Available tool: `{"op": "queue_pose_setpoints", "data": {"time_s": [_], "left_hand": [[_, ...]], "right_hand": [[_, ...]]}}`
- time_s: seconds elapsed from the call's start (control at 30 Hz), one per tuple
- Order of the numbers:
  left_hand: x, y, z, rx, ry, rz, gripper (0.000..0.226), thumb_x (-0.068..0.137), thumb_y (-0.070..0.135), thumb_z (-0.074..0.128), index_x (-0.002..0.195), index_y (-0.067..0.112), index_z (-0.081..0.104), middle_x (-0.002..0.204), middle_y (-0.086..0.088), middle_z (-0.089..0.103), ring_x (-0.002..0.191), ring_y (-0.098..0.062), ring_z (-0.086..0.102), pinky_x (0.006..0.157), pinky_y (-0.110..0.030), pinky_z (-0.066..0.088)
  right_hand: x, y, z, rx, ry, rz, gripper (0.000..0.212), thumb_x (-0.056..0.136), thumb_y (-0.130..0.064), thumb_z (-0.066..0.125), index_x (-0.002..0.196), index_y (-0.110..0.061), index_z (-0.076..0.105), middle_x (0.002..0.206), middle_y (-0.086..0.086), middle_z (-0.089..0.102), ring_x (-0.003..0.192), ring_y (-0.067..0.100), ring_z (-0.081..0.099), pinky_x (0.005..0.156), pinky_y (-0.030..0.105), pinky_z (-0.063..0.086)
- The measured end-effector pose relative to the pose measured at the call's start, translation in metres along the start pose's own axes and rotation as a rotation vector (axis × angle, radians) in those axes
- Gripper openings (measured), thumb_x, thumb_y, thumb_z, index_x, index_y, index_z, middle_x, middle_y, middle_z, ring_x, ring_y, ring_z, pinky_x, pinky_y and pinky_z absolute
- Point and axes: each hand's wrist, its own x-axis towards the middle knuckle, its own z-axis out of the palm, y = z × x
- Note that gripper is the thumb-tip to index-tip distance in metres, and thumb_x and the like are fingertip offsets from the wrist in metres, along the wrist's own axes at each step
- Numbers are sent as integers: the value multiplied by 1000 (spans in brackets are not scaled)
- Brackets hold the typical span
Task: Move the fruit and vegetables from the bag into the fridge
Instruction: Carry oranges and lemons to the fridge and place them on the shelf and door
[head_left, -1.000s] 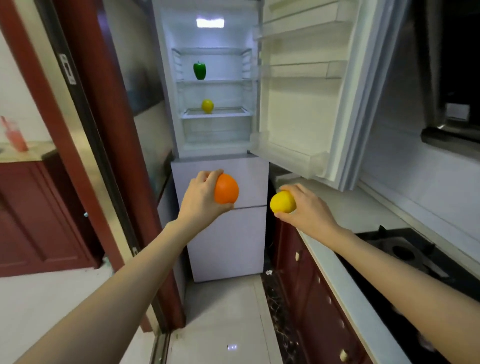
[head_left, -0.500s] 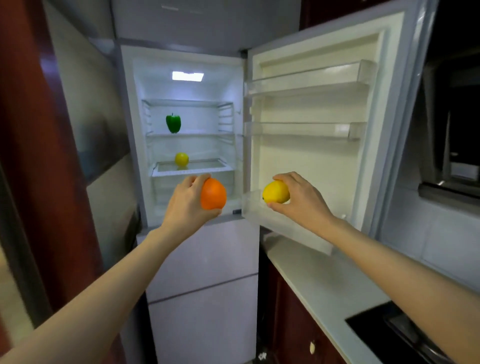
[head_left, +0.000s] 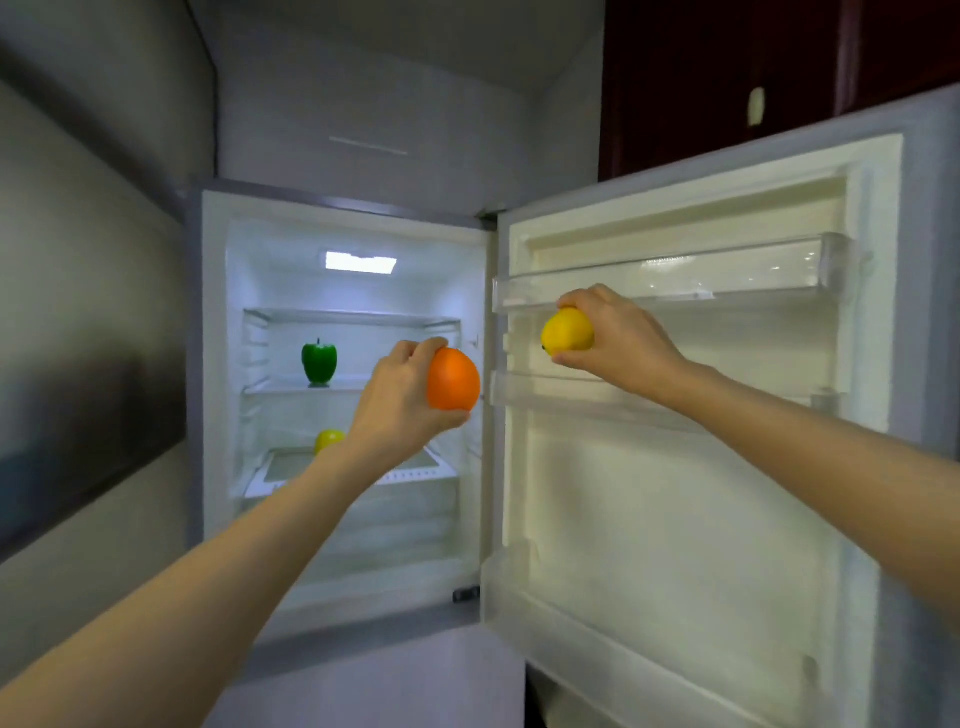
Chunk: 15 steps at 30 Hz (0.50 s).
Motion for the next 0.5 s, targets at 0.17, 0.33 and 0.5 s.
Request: {"op": "queue_pose_setpoints", "data": {"time_s": [0.17, 0.33, 0.5], "left_hand": [[38, -13, 38, -42, 39, 34, 83, 67, 35, 82, 136, 22, 39, 132, -7, 45, 115, -28, 48, 88, -36, 43], [39, -33, 76, -64, 6, 13, 84, 68, 35, 81, 138, 23, 37, 135, -5, 43, 117, -27, 46, 90, -38, 45], [47, -51, 100, -69, -11, -34, 85, 68, 34, 81, 138, 24, 36, 137, -5, 42, 118, -26, 46, 91, -38, 45]], "right_hand": [[58, 12, 23, -78, -87, -46, 57, 69, -46, 76, 117, -23, 55, 112, 0, 59, 110, 22, 45, 81, 35, 43], [65, 17, 57, -59, -115, -126, 51, 72, -43, 74, 114, -23, 55, 115, 0, 57, 103, 21, 54, 80, 36, 46], [75, 31, 82, -90, -183, -124, 48, 75, -43, 72, 113, -21, 54, 118, 0, 56, 104, 20, 51, 75, 31, 40]]}}
